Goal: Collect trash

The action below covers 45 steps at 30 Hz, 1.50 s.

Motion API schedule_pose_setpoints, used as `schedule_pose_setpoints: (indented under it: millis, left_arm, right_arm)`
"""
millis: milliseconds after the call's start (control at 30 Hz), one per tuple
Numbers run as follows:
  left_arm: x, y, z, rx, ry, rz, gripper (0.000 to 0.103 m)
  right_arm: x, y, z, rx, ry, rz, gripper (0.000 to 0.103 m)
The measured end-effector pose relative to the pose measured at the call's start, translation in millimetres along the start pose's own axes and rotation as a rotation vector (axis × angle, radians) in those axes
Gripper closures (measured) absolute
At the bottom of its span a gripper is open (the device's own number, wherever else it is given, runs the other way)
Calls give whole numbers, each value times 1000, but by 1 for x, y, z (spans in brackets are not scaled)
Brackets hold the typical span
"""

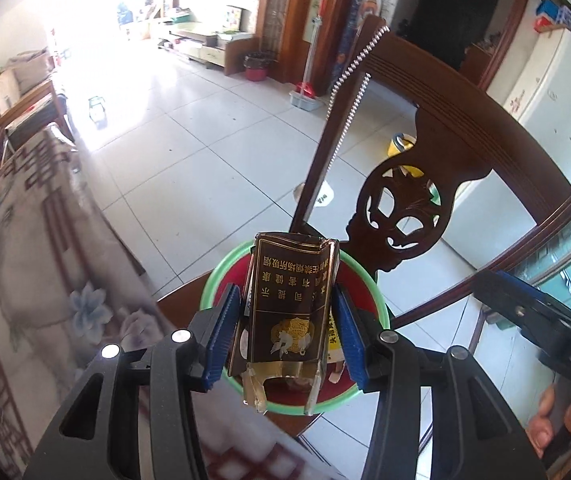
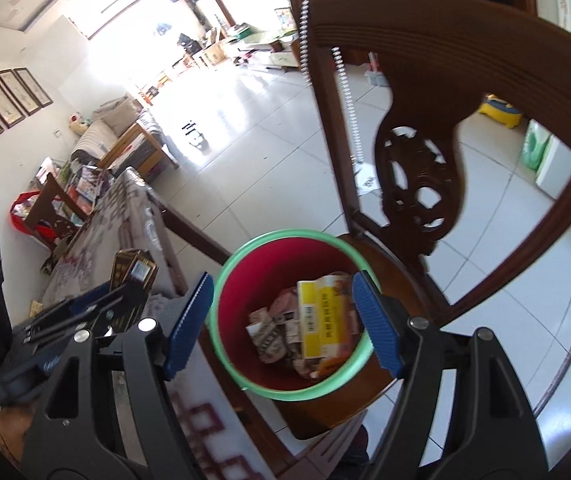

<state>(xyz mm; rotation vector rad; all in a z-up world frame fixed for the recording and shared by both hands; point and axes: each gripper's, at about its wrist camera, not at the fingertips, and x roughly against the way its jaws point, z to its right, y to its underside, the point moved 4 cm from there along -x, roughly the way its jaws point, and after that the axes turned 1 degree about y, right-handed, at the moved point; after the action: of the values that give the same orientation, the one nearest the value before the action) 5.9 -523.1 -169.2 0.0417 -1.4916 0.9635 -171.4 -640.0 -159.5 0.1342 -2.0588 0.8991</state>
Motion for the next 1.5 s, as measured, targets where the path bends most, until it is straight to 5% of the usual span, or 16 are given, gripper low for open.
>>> schedule_pose_setpoints:
  millis: [33, 133, 367, 500, 600, 933, 1033, 1200, 1500]
  left_arm:
    - [-5, -2, 2, -4, -5, -8, 55]
    - [-2, -4, 3, 11, -21, 14, 32]
    - [52, 7, -22, 45, -16, 100, 21]
    - [113, 24, -60, 124, -45, 217, 20]
    - [158, 36, -91, 178, -94, 298, 7]
    - [294, 100, -198, 321, -361, 536, 8]
    - [326, 119, -217, 334, -419, 594, 8]
    - [360, 140, -246, 377, -392, 624, 8]
    - [391, 186, -286, 393, -621, 637, 8]
  right_arm:
    - [3, 1, 2, -4, 10, 5, 31]
    - [14, 4, 13, -16, 46, 26, 29]
    - [26, 16, -7, 13, 59, 47, 27]
    - [39, 20, -55, 102, 57, 114, 18]
    - [58, 25, -105, 215, 75, 236, 6]
    - [125, 63, -264, 447, 101, 601, 4]
    - [130, 82, -300, 430, 57, 611, 4]
    - [127, 104, -337, 343, -72, 500, 4]
    - [110, 140, -371, 354, -90, 398, 4]
